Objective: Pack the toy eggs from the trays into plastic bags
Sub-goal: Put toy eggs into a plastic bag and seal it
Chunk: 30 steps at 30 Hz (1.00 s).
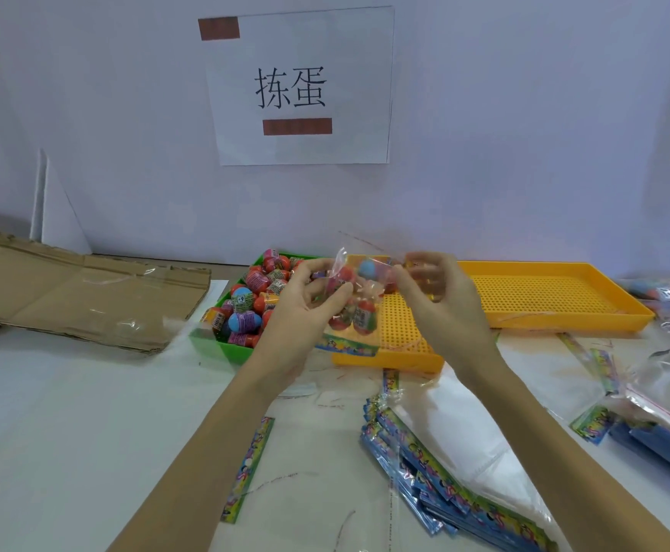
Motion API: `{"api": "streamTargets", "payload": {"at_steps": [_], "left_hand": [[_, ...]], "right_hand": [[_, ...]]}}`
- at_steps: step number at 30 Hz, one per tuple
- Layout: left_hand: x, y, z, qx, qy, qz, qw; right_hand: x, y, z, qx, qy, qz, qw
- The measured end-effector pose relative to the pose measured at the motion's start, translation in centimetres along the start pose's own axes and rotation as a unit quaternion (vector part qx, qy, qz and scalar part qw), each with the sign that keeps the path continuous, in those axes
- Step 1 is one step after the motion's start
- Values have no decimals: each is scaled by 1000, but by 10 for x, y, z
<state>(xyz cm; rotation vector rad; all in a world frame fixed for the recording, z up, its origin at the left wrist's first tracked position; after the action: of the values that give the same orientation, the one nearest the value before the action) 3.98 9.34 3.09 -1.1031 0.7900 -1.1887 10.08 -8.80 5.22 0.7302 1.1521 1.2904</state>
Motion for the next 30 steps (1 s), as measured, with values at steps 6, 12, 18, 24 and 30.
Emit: {"api": "streamTargets", "payload": {"at_steps": [6,12,18,24,30], "left_hand": [[-3,2,2,-19,-28,-71,997],[-10,1,1,-13,-96,-101,990],[-18,-1,2,54,-180,2,982],[-20,2,1,32,-158,89,983],[-14,4,-1,19,-130,117,984]], "right_hand": [[24,-13,-8,37,191,20,981],[29,-14,-10,39,227,-10,973],[31,-12,-7,41,270,-24,962],[32,-31,40,-42,134,-235,962],[70,-48,67,-89,191,-414,885]]}}
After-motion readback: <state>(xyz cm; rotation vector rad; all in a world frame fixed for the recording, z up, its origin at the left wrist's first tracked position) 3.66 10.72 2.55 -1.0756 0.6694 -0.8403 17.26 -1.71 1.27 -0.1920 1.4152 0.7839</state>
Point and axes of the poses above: each hand's wrist, its own z-axis towards the middle knuckle, its own x-axis out of the palm, y = z × x, the point moved 5 cm from there along z, towards the middle knuckle, and after that the axes turned 5 degrees about x, right-handed, at the moved point
